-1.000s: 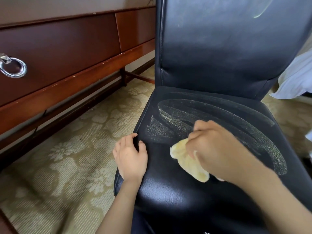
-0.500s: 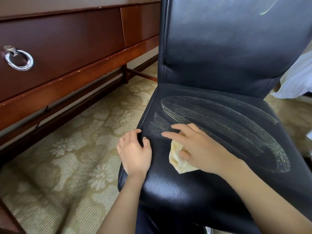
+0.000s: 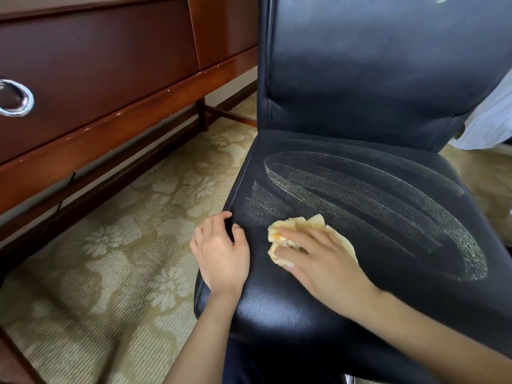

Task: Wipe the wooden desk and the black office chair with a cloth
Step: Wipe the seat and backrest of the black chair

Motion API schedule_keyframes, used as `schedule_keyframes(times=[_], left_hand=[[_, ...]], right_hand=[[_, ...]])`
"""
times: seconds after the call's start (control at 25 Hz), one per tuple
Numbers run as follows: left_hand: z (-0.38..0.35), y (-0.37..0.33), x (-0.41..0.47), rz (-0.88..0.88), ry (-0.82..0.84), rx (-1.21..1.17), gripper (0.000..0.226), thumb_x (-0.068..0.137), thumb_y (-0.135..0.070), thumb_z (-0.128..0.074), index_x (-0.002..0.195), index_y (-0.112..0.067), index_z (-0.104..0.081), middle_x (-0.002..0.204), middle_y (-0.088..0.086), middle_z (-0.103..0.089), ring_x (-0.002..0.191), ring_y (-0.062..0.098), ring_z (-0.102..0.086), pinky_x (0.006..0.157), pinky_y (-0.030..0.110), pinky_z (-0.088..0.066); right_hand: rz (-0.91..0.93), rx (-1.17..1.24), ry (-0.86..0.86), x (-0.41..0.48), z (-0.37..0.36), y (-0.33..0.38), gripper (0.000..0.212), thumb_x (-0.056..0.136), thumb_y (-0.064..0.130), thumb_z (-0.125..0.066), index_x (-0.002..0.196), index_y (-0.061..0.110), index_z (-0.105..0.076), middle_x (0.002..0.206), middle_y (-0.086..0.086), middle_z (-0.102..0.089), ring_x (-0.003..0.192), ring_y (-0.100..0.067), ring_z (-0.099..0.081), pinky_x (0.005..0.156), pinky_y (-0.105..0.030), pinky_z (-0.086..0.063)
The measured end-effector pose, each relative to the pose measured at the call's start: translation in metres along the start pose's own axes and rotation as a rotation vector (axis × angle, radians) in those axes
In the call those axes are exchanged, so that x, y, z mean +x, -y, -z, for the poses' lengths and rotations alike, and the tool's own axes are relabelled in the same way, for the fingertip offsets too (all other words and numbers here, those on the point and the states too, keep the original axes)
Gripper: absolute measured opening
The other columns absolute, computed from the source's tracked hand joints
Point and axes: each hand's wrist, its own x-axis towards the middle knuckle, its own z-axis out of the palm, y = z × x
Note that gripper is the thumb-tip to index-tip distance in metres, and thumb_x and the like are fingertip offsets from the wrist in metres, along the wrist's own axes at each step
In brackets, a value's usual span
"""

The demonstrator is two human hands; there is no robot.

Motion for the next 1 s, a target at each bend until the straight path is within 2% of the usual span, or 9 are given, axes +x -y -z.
schedule_keyframes(times=[0.08, 0.16, 0.24, 0.36, 0.52, 0.64, 0.8, 0.92, 1.0], left_hand=[[-0.001, 0.0, 0.0, 0.009, 0.0, 0.007, 0.022, 0.089, -0.014, -0.054, 0.11, -0.015, -0.062, 0.11, 0.0, -0.06, 0.11, 0.023, -0.046, 0.097, 0.034, -0.025], [-0.001, 0.0, 0.0, 0.016, -0.005, -0.003, 0.022, 0.09, -0.012, -0.053, 0.109, -0.015, -0.062, 0.109, 0.0, -0.061, 0.109, 0.023, -0.047, 0.097, 0.034, -0.026], [0.0, -0.001, 0.001, 0.026, -0.012, -0.029, 0.025, 0.088, -0.007, -0.052, 0.109, -0.014, -0.062, 0.11, 0.001, -0.061, 0.11, 0.023, -0.047, 0.099, 0.035, -0.027], [0.001, -0.001, -0.001, 0.066, -0.042, -0.084, 0.032, 0.084, 0.002, -0.049, 0.111, -0.011, -0.061, 0.111, 0.003, -0.061, 0.109, 0.023, -0.047, 0.1, 0.034, -0.028], [0.002, 0.001, -0.001, 0.085, -0.072, -0.143, 0.037, 0.083, 0.005, -0.047, 0.114, -0.009, -0.06, 0.112, 0.004, -0.06, 0.11, 0.022, -0.046, 0.1, 0.032, -0.027], [0.001, 0.002, -0.001, 0.083, -0.057, -0.14, 0.037, 0.083, 0.004, -0.047, 0.116, -0.01, -0.059, 0.114, 0.002, -0.06, 0.11, 0.021, -0.046, 0.1, 0.031, -0.026], [0.002, 0.001, -0.003, 0.075, -0.054, -0.18, 0.035, 0.087, -0.005, -0.04, 0.116, -0.011, -0.06, 0.113, 0.001, -0.06, 0.11, 0.018, -0.046, 0.099, 0.029, -0.026], [0.002, 0.0, -0.002, 0.066, -0.084, -0.214, 0.042, 0.092, -0.023, -0.027, 0.113, -0.012, -0.061, 0.109, -0.001, -0.06, 0.105, 0.015, -0.047, 0.097, 0.029, -0.029], [0.001, 0.0, -0.002, 0.071, -0.105, -0.239, 0.049, 0.095, -0.03, -0.02, 0.114, -0.011, -0.061, 0.109, -0.001, -0.06, 0.104, 0.012, -0.045, 0.096, 0.028, -0.028]], right_hand=[[-0.001, 0.071, 0.033, 0.023, 0.0, -0.018, 0.011, 0.084, 0.03, -0.068, 0.094, 0.035, -0.07, 0.128, 0.014, -0.058, 0.113, -0.021, -0.055, 0.084, -0.038, -0.047], [-0.11, 0.103, 0.066, 0.054, -0.007, -0.038, 0.018, 0.094, 0.038, -0.05, 0.1, 0.039, -0.067, 0.13, 0.023, -0.051, 0.12, -0.016, -0.043, 0.091, -0.032, -0.034], [-0.325, 0.16, 0.033, 0.086, -0.017, -0.053, 0.022, 0.096, 0.038, -0.045, 0.103, 0.036, -0.066, 0.124, 0.021, -0.055, 0.117, -0.015, -0.039, 0.092, -0.03, -0.027], [-0.511, 0.093, -0.087, 0.114, -0.034, -0.047, 0.026, 0.096, 0.038, -0.046, 0.118, 0.032, -0.058, 0.119, 0.008, -0.061, 0.116, -0.02, -0.041, 0.093, -0.034, -0.031], [-0.366, 0.145, -0.176, 0.103, -0.049, -0.023, 0.022, 0.093, 0.025, -0.053, 0.115, 0.021, -0.054, 0.098, -0.001, -0.065, 0.107, -0.026, -0.043, 0.078, -0.029, -0.031], [-0.252, 0.294, -0.176, 0.085, -0.036, -0.023, 0.016, 0.089, 0.017, -0.06, 0.105, 0.019, -0.062, 0.1, 0.0, -0.063, 0.09, -0.024, -0.046, 0.071, -0.024, -0.026], [-0.015, 0.432, -0.067, 0.044, -0.022, -0.013, 0.02, 0.083, 0.019, -0.068, 0.103, 0.019, -0.064, 0.108, 0.0, -0.059, 0.093, -0.024, -0.054, 0.083, -0.035, -0.045], [0.131, 0.401, 0.053, 0.029, -0.02, -0.017, 0.04, 0.085, 0.027, -0.067, 0.122, 0.023, -0.053, 0.118, 0.001, -0.051, 0.105, -0.021, -0.051, 0.092, -0.033, -0.045], [0.146, 0.345, 0.1, 0.037, -0.018, -0.025, 0.041, 0.087, 0.027, -0.066, 0.125, 0.02, -0.051, 0.123, -0.001, -0.045, 0.11, -0.02, -0.046, 0.091, -0.037, -0.047]])
